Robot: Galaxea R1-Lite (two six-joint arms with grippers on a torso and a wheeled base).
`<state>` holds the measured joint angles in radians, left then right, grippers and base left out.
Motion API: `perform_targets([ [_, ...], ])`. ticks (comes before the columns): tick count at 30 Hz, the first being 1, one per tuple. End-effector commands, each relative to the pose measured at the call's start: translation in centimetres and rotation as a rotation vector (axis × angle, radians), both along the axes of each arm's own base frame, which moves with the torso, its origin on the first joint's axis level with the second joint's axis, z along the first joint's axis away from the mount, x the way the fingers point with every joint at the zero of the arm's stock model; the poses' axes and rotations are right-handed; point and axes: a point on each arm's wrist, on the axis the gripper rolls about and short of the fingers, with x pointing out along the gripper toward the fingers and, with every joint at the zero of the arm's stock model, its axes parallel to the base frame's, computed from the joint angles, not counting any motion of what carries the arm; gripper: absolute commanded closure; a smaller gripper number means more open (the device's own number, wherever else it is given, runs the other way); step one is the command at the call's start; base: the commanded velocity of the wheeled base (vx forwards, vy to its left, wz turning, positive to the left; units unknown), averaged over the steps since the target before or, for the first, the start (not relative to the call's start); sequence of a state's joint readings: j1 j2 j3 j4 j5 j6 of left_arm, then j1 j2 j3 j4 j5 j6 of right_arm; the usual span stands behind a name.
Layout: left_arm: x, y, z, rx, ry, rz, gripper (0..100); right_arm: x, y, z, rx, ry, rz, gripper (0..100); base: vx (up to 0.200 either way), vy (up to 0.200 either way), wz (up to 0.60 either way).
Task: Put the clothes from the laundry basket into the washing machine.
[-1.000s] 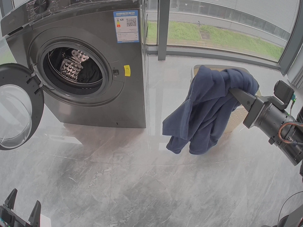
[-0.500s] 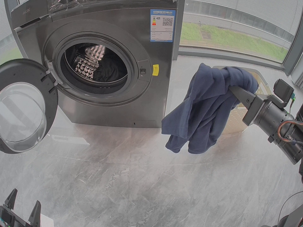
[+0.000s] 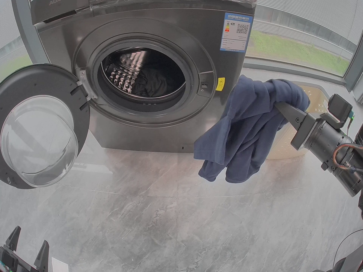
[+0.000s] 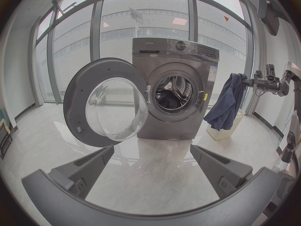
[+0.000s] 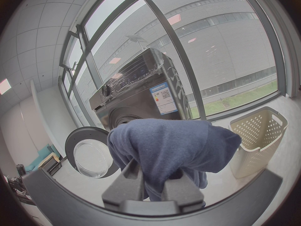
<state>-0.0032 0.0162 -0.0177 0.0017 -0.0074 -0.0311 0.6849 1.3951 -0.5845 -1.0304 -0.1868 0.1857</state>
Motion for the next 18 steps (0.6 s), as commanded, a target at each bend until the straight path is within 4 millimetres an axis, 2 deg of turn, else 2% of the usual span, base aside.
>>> perform_targets([
  [1, 0.04, 0.00, -0.47, 0.000, 0.006, 0.000, 0, -0.01, -0.03, -0.02, 0.001, 0.001, 0.001, 100, 0.000, 0.000, 0.00],
  [6, 0.04, 0.00, -0.47, -0.001, 0.006, 0.000, 0, -0.05, -0.11, 0.00, 0.002, 0.000, -0.002, 100, 0.000, 0.000, 0.00],
  [12, 0.04, 0.00, -0.47, -0.001, 0.006, 0.000, 0, 0.00, -0.19, -0.05, 0.000, 0.002, -0.005, 100, -0.200, 0.000, 0.00],
  [17, 0.03, 0.00, -0.43, -0.003, 0.004, 0.000, 0, 0.01, -0.18, -0.20, -0.003, 0.006, -0.005, 100, 0.000, 0.000, 0.00],
  [18, 0.04, 0.00, -0.47, -0.003, 0.006, 0.000, 0, 0.01, -0.19, -0.26, -0.005, 0.008, -0.005, 100, 0.000, 0.200, 0.00],
])
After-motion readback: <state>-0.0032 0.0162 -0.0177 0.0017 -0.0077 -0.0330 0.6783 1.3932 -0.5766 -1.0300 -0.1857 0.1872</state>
